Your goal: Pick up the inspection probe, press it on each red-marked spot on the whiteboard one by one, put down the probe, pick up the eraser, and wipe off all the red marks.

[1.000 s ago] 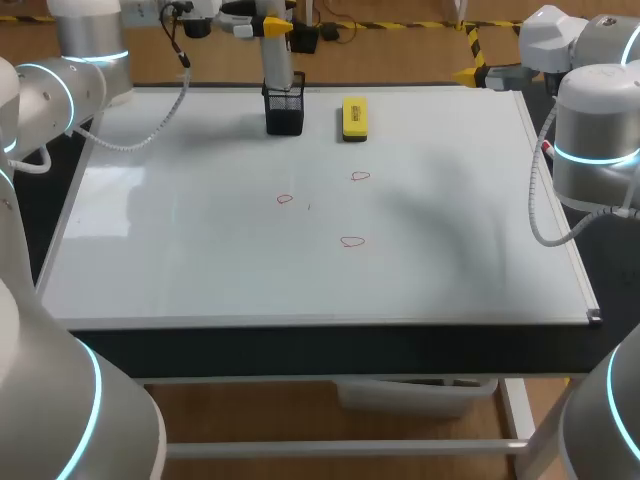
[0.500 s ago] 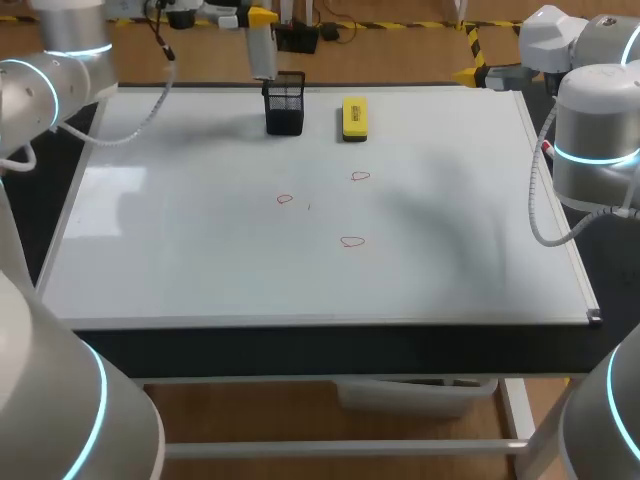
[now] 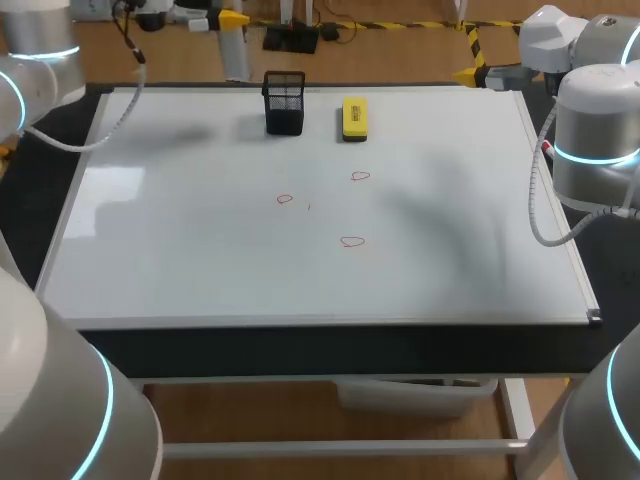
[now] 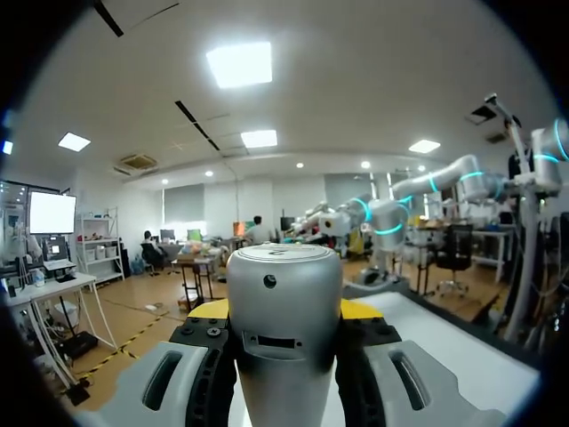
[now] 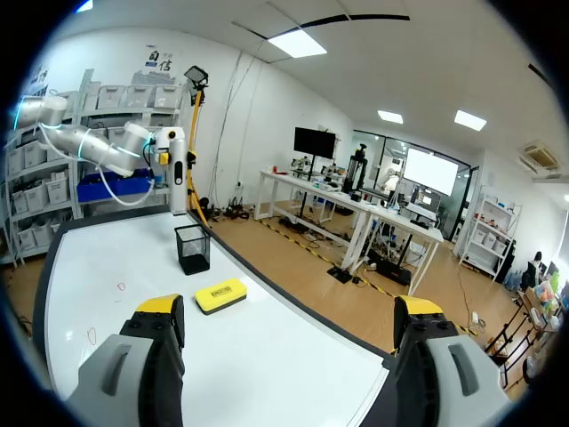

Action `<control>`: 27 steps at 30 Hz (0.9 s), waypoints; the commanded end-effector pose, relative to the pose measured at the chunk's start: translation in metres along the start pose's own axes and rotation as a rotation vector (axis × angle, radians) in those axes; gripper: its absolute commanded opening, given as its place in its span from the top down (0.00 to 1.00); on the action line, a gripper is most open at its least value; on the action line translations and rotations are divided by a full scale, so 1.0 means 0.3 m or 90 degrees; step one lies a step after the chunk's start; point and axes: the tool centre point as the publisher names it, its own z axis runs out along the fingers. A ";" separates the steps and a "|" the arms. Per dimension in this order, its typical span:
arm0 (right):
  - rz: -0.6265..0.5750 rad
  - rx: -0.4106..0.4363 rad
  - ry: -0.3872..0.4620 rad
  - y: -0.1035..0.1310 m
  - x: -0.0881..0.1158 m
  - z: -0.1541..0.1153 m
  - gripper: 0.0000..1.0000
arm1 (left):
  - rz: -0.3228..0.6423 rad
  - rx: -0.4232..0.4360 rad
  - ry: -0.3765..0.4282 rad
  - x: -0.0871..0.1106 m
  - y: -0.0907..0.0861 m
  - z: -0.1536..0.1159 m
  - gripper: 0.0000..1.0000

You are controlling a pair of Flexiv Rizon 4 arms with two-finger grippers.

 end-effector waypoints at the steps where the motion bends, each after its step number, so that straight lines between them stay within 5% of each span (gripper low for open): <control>1: 0.000 0.001 0.001 0.001 -0.001 0.001 0.00 | 0.004 -0.012 -0.204 0.083 -0.023 -0.045 1.00; 27: 0.000 0.001 0.001 0.001 -0.001 0.001 0.00 | 0.004 -0.026 -0.394 0.190 0.030 -0.260 1.00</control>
